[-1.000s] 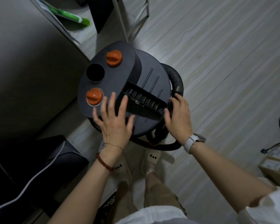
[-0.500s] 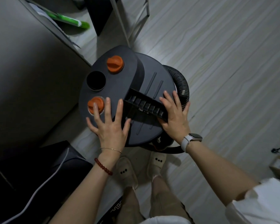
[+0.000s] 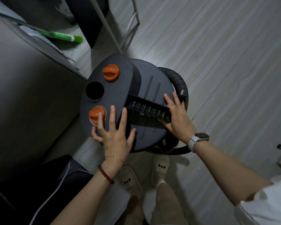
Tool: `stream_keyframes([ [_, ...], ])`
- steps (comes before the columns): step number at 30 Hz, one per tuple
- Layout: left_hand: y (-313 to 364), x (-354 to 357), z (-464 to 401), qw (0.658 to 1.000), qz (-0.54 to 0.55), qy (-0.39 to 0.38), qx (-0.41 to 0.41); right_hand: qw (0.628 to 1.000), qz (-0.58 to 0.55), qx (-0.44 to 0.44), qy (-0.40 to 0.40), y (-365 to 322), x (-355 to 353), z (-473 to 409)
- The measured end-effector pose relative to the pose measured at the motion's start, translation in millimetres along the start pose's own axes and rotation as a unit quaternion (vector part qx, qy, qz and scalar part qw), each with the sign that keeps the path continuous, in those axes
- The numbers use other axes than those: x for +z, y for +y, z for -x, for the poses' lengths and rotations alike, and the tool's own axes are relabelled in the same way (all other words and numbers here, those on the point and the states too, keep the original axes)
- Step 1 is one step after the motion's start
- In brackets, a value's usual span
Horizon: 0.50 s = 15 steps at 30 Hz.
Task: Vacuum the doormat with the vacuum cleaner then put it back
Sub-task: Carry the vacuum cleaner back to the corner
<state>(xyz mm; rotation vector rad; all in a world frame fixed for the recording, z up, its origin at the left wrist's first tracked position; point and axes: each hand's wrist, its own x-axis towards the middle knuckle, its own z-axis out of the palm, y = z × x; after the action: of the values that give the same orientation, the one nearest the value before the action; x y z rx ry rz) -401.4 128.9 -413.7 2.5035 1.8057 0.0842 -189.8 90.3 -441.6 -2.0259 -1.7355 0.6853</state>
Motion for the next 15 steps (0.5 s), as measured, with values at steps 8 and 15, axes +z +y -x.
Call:
stream_keyframes([
  [8, 50, 2, -54, 0.995, 0.043, -0.015, 0.091, 0.996, -0.04, 0.077, 0.036, 38, -41, 3],
  [15, 128, 4, -109, 0.968, 0.069, -0.029, 0.241, 0.966, -0.104, 0.21, 0.11, 88, -81, 24],
])
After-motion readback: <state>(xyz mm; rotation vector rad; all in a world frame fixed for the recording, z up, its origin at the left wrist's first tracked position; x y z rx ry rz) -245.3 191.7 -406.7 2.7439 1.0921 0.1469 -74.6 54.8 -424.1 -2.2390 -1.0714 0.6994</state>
